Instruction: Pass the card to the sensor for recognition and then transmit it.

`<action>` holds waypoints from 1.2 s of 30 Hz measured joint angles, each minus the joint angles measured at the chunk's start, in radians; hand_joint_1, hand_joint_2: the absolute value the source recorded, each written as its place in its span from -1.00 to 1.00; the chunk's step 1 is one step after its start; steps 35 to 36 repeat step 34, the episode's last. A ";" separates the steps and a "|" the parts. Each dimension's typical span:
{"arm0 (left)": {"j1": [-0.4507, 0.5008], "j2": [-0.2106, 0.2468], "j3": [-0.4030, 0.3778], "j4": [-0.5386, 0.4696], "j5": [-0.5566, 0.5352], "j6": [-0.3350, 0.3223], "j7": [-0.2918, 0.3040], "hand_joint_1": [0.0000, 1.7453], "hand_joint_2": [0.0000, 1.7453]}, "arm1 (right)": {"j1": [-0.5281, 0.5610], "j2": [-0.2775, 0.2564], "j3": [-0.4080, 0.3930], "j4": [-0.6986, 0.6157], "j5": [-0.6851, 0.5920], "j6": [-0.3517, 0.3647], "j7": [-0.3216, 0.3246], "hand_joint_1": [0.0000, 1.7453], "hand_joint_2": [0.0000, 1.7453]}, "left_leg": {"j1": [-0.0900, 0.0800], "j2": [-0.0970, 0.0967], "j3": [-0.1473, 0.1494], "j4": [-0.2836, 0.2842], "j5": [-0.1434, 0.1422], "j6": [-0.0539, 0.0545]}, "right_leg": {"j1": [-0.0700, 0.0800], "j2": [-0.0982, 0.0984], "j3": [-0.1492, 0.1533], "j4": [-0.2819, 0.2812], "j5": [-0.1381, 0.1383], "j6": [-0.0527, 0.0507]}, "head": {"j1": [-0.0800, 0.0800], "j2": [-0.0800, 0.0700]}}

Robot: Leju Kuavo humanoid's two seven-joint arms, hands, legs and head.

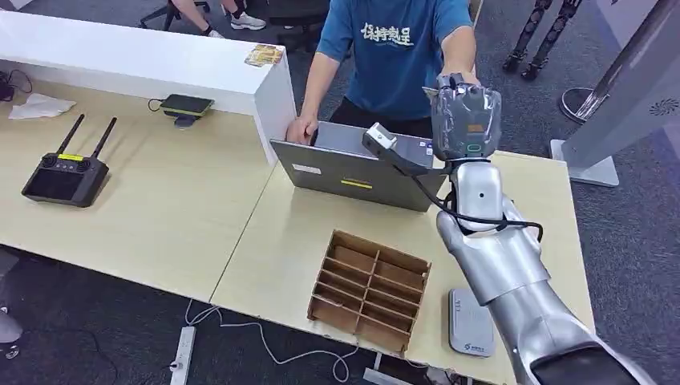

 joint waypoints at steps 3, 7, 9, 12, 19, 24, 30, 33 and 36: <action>0.000 0.000 0.000 0.000 0.000 0.000 0.000 -1.00 -1.00 | 0.000 0.000 0.000 0.000 0.000 0.000 0.000 0.06 1.00 | 0.000 0.000 0.000 0.000 0.000 0.000 | 0.000 0.000 0.000 0.000 0.000 0.000 | 0.000 0.000; 0.000 0.000 0.000 0.000 0.002 0.002 0.001 -1.00 -1.00 | 0.000 0.001 0.000 0.000 -0.005 0.003 -0.001 -1.00 1.00 | 0.000 0.000 0.000 0.000 0.000 0.000 | 0.000 0.000 0.000 0.000 0.000 0.000 | 0.000 0.000; 0.000 0.000 0.000 0.000 0.002 0.002 0.001 -1.00 -1.00 | 0.001 0.002 0.000 0.000 -0.018 -0.001 -0.011 -1.00 1.00 | 0.000 0.000 0.000 0.000 0.000 0.000 | 0.000 0.000 0.000 0.000 0.000 0.000 | 0.000 0.000; 0.000 -0.001 0.000 0.000 0.002 0.002 0.001 -1.00 -1.00 | 0.012 0.005 0.000 -0.004 -0.041 -0.041 -0.033 -1.00 1.00 | 0.000 0.000 0.000 0.000 0.000 0.000 | 0.000 0.000 0.000 0.000 0.000 0.000 | 0.000 0.000; 0.000 -0.002 0.000 0.000 0.006 0.006 0.001 -1.00 -1.00 | 0.074 0.005 -0.008 -0.083 -0.101 -0.119 -0.090 -1.00 1.00 | 0.000 0.000 0.000 0.000 0.000 0.000 | 0.000 0.000 0.000 0.000 0.000 0.000 | 0.000 0.000; 0.000 -0.007 0.000 0.000 0.023 0.013 0.000 -1.00 -1.00 | 0.140 0.005 -0.024 -0.175 -0.240 -0.119 -0.164 -1.00 1.00 | 0.000 0.000 0.000 0.000 0.000 0.000 | 0.000 0.000 0.000 0.000 0.000 0.000 | 0.000 0.000; 0.001 -0.012 0.005 0.000 0.050 0.018 -0.005 -1.00 -1.00 | 0.262 0.006 -0.049 -0.330 -0.466 -0.124 -0.305 -1.00 1.00 | 0.000 0.000 0.000 0.000 0.000 0.000 | 0.000 0.000 0.000 0.000 0.000 0.000 | 0.000 0.000; 0.002 -0.014 0.012 0.000 0.066 0.023 -0.008 -1.00 -1.00 | 0.347 0.008 -0.069 -0.434 -0.580 -0.126 -0.375 -1.00 1.00 | 0.000 0.000 0.000 0.000 -0.001 0.000 | 0.000 0.000 0.000 0.000 -0.001 0.000 | 0.000 0.000; 0.002 -0.015 0.017 0.000 0.073 0.026 -0.010 -1.00 -1.00 | 0.380 0.008 -0.076 -0.473 -0.631 -0.126 -0.397 -1.00 1.00 | 0.000 0.000 0.000 0.000 -0.001 0.000 | 0.000 0.000 -0.001 0.000 -0.001 0.000 | 0.000 0.000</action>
